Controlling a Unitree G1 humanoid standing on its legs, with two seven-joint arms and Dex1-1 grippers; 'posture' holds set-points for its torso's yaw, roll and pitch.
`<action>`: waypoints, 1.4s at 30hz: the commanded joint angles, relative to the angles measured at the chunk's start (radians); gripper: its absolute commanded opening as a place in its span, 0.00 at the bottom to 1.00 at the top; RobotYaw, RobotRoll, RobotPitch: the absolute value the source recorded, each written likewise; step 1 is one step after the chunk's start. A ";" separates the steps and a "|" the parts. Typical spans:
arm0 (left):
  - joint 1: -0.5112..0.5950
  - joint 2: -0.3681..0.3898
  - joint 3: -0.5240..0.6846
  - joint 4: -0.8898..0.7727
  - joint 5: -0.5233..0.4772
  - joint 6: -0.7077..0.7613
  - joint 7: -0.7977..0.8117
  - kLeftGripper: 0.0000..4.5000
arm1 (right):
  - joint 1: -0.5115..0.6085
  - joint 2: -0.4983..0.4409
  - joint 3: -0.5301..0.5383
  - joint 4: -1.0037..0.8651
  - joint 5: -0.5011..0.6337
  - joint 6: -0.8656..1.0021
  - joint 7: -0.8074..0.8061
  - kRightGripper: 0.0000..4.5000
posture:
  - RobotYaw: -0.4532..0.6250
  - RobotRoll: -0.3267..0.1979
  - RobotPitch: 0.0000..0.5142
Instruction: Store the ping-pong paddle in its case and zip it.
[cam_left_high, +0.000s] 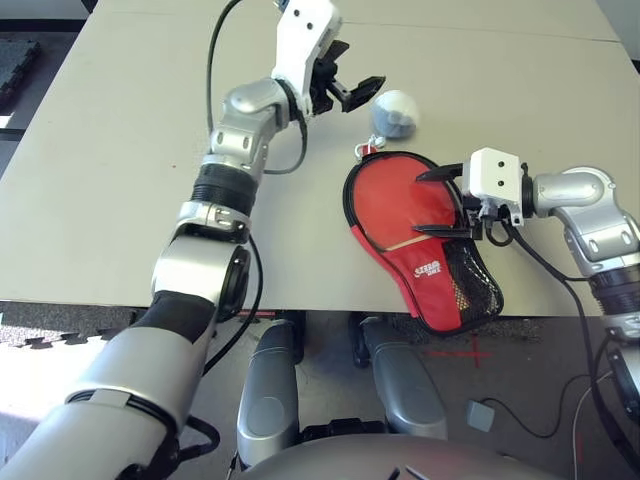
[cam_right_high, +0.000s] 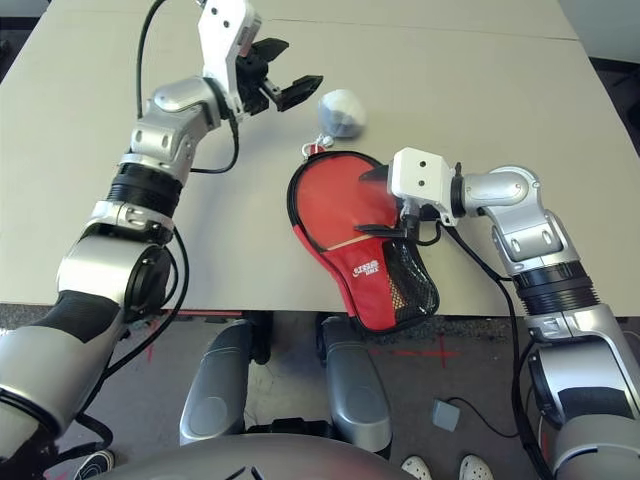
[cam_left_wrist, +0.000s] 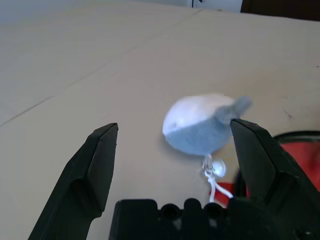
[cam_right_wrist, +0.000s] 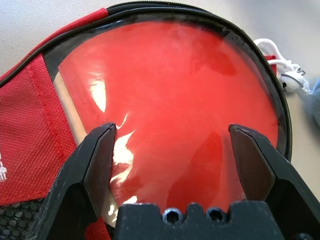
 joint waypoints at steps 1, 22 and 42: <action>0.094 0.067 -0.051 -0.246 -0.057 0.166 -0.095 1.00 | 0.094 0.012 0.119 0.101 -0.112 0.046 -0.001 1.00 | 0.42 0.62 0.66; 0.392 0.018 -0.295 -0.574 -0.062 0.394 0.058 1.00 | 0.041 0.030 0.107 0.160 -0.135 0.053 -0.023 1.00 | 0.42 0.62 0.64; 0.468 -0.042 -0.387 -0.428 0.052 0.292 0.138 1.00 | 0.019 0.044 0.053 0.137 -0.072 0.132 -0.053 1.00 | 0.40 0.62 0.64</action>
